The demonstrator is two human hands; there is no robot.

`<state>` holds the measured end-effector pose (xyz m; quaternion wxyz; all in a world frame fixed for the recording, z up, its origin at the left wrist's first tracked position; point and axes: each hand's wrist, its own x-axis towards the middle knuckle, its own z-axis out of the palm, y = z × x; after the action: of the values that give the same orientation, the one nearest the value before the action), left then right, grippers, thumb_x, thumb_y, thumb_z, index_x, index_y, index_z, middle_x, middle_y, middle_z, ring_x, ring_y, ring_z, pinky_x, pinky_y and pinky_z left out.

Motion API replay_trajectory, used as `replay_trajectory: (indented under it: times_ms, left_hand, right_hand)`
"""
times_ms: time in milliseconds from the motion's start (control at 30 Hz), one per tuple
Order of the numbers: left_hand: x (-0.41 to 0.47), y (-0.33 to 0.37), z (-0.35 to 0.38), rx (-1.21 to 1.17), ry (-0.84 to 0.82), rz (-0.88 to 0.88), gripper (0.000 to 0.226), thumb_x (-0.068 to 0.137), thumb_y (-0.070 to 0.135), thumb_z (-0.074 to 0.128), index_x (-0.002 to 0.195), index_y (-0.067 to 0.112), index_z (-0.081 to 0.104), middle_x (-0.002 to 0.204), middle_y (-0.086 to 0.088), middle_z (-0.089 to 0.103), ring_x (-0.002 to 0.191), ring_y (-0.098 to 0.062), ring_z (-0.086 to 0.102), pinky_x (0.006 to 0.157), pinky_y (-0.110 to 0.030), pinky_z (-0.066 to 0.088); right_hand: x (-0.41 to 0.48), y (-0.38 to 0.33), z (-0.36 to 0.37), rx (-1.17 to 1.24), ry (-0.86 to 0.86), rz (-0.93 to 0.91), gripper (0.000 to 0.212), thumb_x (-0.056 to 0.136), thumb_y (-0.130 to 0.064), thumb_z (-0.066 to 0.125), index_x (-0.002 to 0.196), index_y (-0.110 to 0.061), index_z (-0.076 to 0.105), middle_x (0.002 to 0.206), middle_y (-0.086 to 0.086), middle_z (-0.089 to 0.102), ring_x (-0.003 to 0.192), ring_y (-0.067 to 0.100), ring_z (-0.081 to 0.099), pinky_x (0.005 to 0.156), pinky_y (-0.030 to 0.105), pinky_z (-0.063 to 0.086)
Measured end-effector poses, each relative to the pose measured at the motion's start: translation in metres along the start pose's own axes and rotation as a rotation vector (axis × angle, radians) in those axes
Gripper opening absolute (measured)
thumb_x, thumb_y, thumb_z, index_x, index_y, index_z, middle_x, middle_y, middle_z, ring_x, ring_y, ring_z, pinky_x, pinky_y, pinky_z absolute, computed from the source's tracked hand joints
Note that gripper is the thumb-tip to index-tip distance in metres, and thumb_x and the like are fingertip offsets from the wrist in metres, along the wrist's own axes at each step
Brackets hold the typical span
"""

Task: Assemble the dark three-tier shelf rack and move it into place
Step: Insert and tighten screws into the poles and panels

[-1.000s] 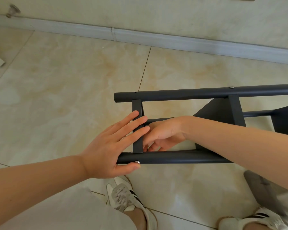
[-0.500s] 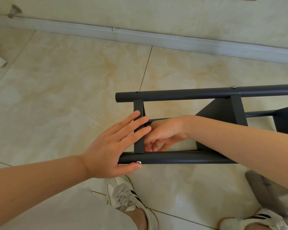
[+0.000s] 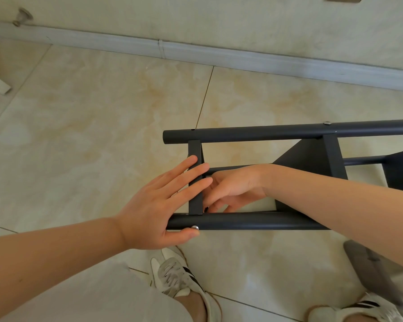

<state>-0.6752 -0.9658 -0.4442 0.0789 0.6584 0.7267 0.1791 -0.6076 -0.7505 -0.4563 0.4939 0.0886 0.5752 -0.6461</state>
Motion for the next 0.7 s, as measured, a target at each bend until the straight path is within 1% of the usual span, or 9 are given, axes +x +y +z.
replay_trajectory:
  times_ms: [33, 100, 167, 300, 367, 467, 500, 600, 700]
  left_hand:
    - [0.0, 0.0, 0.0, -0.003, 0.004, 0.003, 0.073, 0.094, 0.051, 0.056, 0.151, 0.007, 0.039, 0.163, -0.011, 0.03, 0.155, -0.031, 0.017, 0.123, -0.037, 0.026]
    - [0.0004, -0.0002, 0.0002, -0.007, 0.013, 0.005, 0.073, 0.094, 0.05, 0.056, 0.15, 0.007, 0.039, 0.163, -0.011, 0.03, 0.154, -0.031, 0.018, 0.122, -0.037, 0.027]
    - [0.0011, -0.0004, 0.0004, -0.004, 0.014, 0.003, 0.073, 0.094, 0.05, 0.056, 0.15, 0.007, 0.039, 0.163, -0.011, 0.03, 0.155, -0.03, 0.017, 0.123, -0.036, 0.026]
    - [0.0015, -0.0012, 0.0007, -0.001, 0.015, 0.005, 0.074, 0.093, 0.049, 0.058, 0.15, 0.007, 0.039, 0.163, -0.011, 0.03, 0.155, -0.03, 0.017, 0.123, -0.035, 0.024]
    - [0.0011, -0.0014, 0.001, 0.004, 0.015, 0.01, 0.074, 0.093, 0.049, 0.058, 0.151, 0.007, 0.039, 0.163, -0.011, 0.03, 0.155, -0.031, 0.017, 0.123, -0.037, 0.025]
    - [0.0008, -0.0016, 0.0013, 0.009, 0.016, 0.011, 0.074, 0.093, 0.05, 0.058, 0.152, 0.009, 0.038, 0.163, -0.01, 0.029, 0.155, -0.03, 0.017, 0.122, -0.038, 0.027]
    - [0.001, -0.0017, 0.001, 0.01, 0.019, 0.011, 0.074, 0.094, 0.05, 0.057, 0.152, 0.009, 0.037, 0.163, -0.01, 0.029, 0.155, -0.03, 0.017, 0.123, -0.038, 0.026]
    - [0.0038, -0.0019, 0.0001, 0.001, 0.036, 0.02, 0.073, 0.094, 0.05, 0.057, 0.151, 0.009, 0.038, 0.163, -0.01, 0.03, 0.155, -0.03, 0.017, 0.123, -0.036, 0.025]
    - [0.0051, -0.0017, -0.0009, 0.0, 0.034, 0.019, 0.073, 0.094, 0.049, 0.057, 0.151, 0.008, 0.038, 0.163, -0.01, 0.03, 0.155, -0.03, 0.017, 0.123, -0.037, 0.026]
  right_hand:
    - [0.0004, -0.0006, 0.0009, -0.015, 0.011, -0.005, 0.036, 0.096, -0.016, 0.057, 0.129, -0.001, 0.058, 0.127, 0.017, 0.063, 0.116, 0.031, 0.063, 0.106, 0.052, 0.046]
    - [0.0008, -0.0025, 0.003, -0.089, 0.067, -0.007, 0.035, 0.09, -0.024, 0.061, 0.115, 0.0, 0.065, 0.106, 0.011, 0.07, 0.097, 0.024, 0.065, 0.104, 0.052, 0.047]
    - [-0.0007, -0.0026, 0.0024, -0.104, 0.089, 0.004, 0.034, 0.086, -0.028, 0.061, 0.107, -0.002, 0.068, 0.097, 0.005, 0.071, 0.092, 0.02, 0.066, 0.104, 0.05, 0.048]
    - [-0.0024, 0.001, -0.0015, 0.021, 0.025, -0.003, 0.035, 0.094, -0.015, 0.06, 0.127, -0.003, 0.06, 0.13, 0.017, 0.062, 0.119, 0.033, 0.062, 0.106, 0.05, 0.046]
    - [-0.0015, 0.0001, -0.0019, 0.001, 0.03, -0.006, 0.032, 0.092, -0.014, 0.062, 0.123, -0.003, 0.063, 0.129, 0.019, 0.062, 0.113, 0.03, 0.064, 0.107, 0.052, 0.045]
    - [-0.0016, -0.0019, -0.0016, -0.044, 0.057, -0.003, 0.028, 0.089, -0.019, 0.063, 0.113, -0.005, 0.069, 0.111, 0.014, 0.069, 0.101, 0.024, 0.065, 0.106, 0.052, 0.046]
    - [-0.0021, -0.0017, -0.0018, -0.036, 0.056, 0.001, 0.032, 0.089, -0.02, 0.063, 0.116, -0.004, 0.067, 0.111, 0.012, 0.07, 0.102, 0.024, 0.066, 0.106, 0.052, 0.046]
    - [-0.003, -0.001, -0.0024, 0.01, 0.01, -0.003, 0.039, 0.094, -0.011, 0.056, 0.132, -0.003, 0.056, 0.132, 0.015, 0.062, 0.12, 0.032, 0.061, 0.107, 0.051, 0.045]
    - [-0.0025, -0.004, -0.0011, 0.001, 0.022, -0.013, 0.041, 0.095, -0.006, 0.053, 0.136, -0.003, 0.053, 0.135, 0.018, 0.059, 0.124, 0.036, 0.057, 0.108, 0.052, 0.044]
